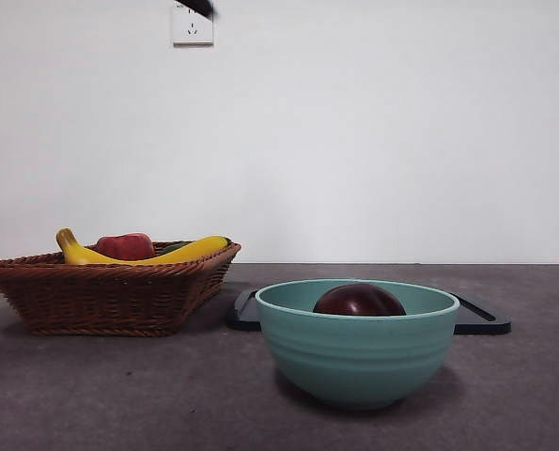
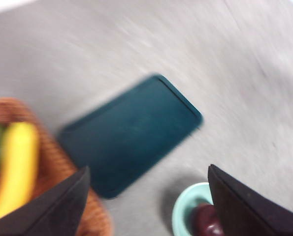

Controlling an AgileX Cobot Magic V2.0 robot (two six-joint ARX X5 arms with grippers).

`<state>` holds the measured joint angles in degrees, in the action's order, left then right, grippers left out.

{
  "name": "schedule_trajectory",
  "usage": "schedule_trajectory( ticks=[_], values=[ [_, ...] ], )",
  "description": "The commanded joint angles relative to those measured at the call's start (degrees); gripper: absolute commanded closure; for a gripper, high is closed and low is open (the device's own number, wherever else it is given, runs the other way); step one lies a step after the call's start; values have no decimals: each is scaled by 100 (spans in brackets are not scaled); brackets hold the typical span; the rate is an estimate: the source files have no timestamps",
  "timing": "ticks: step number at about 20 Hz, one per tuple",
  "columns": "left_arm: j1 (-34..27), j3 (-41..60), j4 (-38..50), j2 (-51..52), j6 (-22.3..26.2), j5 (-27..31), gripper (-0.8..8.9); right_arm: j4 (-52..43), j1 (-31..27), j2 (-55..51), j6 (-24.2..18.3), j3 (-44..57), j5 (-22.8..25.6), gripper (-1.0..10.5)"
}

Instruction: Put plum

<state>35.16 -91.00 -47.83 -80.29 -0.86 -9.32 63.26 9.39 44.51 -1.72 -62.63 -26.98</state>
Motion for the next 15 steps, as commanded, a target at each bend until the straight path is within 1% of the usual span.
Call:
schedule_trajectory(
  ticks=[1, 4, 5, 9, 10, 11, 13, 14, 15],
  values=[
    [-264, 129, -103, 494, 20, -11, 428, -22, 24, 37, -28, -122, 0, 549],
    [-568, 962, -9, 1300, 22, -55, 428, -20, 24, 37, -28, -122, 0, 549],
    [-632, 1370, 55, 1611, 20, -166, 429, -20, 24, 37, -28, -122, 0, 549],
    [-669, 2870, 260, 2667, -66, -450, 431, -17, 24, 37, -26, -114, 0, 549],
    [-669, 3128, 271, 2846, -101, -654, 436, -11, 24, 37, -24, -109, -2, 549],
    [-669, 3383, 247, 3038, -166, -977, 440, 4, 24, 37, -24, -109, -7, 549],
    [-664, 3707, 175, 3298, -177, -1788, 440, 42, 26, 37, -24, -107, -17, 549],
    [-662, 3762, 63, 3370, -173, -2041, 440, 70, 24, 37, -22, -105, -22, 549],
    [-658, 3773, -55, 3412, -173, -2166, 440, 107, 26, 37, -24, -105, -22, 549]
  ],
)
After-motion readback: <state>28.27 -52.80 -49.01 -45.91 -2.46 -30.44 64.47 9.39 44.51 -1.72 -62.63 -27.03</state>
